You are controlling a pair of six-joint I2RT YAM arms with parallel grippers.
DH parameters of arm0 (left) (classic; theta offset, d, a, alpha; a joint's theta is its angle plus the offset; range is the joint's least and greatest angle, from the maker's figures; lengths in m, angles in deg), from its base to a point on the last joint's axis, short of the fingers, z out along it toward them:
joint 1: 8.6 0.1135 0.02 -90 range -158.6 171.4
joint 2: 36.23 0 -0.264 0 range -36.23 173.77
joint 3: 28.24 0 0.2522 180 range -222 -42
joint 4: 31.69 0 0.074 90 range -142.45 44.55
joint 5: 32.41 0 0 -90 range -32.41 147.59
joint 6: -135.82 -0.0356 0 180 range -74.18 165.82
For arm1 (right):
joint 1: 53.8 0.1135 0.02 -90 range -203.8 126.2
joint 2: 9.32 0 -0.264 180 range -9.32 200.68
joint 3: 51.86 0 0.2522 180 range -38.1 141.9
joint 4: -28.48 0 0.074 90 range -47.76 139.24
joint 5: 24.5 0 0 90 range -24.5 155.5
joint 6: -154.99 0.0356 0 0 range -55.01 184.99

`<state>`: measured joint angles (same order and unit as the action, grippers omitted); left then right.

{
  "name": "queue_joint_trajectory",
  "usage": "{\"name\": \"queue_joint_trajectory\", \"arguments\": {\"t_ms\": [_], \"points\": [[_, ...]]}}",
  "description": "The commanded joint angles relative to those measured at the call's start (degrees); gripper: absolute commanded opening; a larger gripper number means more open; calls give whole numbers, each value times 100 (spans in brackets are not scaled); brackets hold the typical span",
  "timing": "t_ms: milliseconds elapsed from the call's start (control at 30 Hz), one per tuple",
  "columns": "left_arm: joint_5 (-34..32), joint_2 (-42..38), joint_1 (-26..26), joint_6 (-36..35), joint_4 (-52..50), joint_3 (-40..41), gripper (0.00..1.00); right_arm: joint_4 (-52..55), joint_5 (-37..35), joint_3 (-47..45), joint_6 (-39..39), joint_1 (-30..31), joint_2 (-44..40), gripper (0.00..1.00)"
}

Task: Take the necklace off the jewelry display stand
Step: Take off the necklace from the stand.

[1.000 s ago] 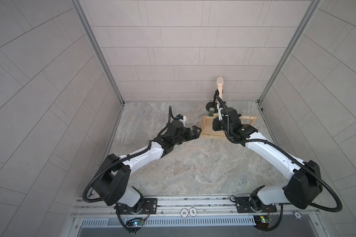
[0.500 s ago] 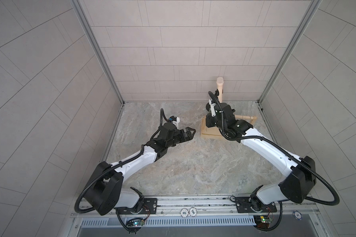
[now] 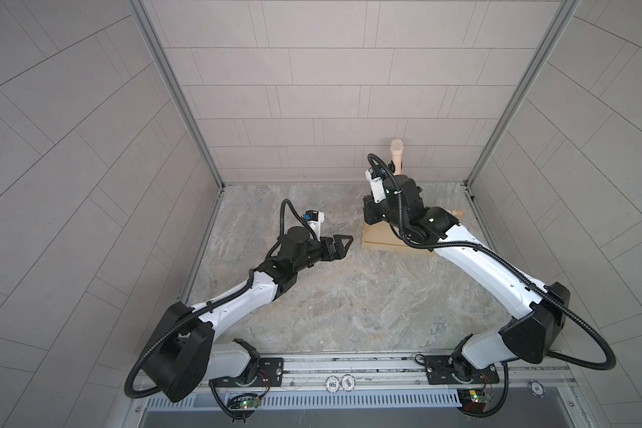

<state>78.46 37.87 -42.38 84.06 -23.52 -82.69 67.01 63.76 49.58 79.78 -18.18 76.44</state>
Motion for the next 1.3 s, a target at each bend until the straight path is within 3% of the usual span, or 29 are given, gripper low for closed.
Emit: {"name": "queue_joint_trajectory", "arguments": {"t_ms": [0, 433, 667, 1100, 1267], "points": [[237, 8, 21, -324, 570, 60, 99, 247, 168, 193, -196, 38, -2, 0], [356, 296, 21, -801, 783, -211, 90, 280, 362, 464, -400, 217, -120, 0], [208, 438, 21, -992, 769, -323, 78, 282, 429, 568, -358, 316, -96, 0], [230, 844, 21, -985, 1048, -616, 67, 353, 402, 713, -353, 405, -94, 0], [182, 894, 21, -1037, 1037, -647, 57, 335, 429, 698, -358, 431, -102, 0]]}}
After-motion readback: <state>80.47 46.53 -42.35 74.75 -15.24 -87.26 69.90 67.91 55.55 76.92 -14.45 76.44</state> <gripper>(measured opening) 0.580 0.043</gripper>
